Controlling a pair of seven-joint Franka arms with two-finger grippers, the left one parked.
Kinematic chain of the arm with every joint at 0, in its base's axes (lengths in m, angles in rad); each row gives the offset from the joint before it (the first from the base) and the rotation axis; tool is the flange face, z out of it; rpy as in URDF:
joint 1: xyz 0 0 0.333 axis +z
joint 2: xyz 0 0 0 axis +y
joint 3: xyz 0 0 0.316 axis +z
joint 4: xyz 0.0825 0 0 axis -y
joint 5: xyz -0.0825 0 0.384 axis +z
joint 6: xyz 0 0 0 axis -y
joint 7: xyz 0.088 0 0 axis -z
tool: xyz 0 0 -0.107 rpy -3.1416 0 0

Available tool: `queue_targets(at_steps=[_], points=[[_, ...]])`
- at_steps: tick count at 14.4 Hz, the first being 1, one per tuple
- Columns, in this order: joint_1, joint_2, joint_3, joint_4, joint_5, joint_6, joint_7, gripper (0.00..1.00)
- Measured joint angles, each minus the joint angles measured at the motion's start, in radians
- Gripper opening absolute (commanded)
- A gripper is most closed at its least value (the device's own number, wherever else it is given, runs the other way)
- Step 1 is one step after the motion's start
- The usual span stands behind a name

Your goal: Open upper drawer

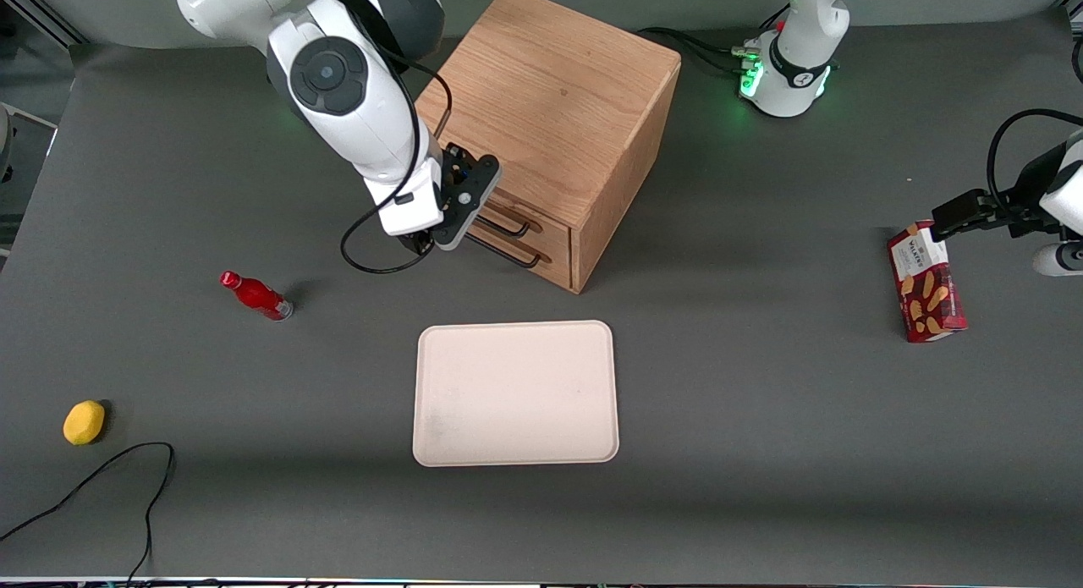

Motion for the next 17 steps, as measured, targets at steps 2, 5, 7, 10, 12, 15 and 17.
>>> queue_targets(at_steps=[2, 5, 7, 10, 12, 15, 17], points=[[0.002, 0.000, 0.000, -0.025, 0.000, 0.030, 0.000, 1.00], [0.005, -0.001, 0.000, -0.058, 0.000, 0.073, 0.000, 1.00], [0.006, -0.001, 0.000, -0.080, 0.000, 0.099, 0.000, 1.00], [0.007, -0.001, 0.000, -0.100, 0.000, 0.119, 0.000, 1.00], [0.008, 0.000, 0.000, -0.115, 0.000, 0.133, 0.000, 1.00], [0.010, 0.004, 0.000, -0.137, 0.000, 0.159, 0.000, 1.00], [0.010, 0.008, 0.000, -0.143, 0.000, 0.164, 0.000, 1.00]])
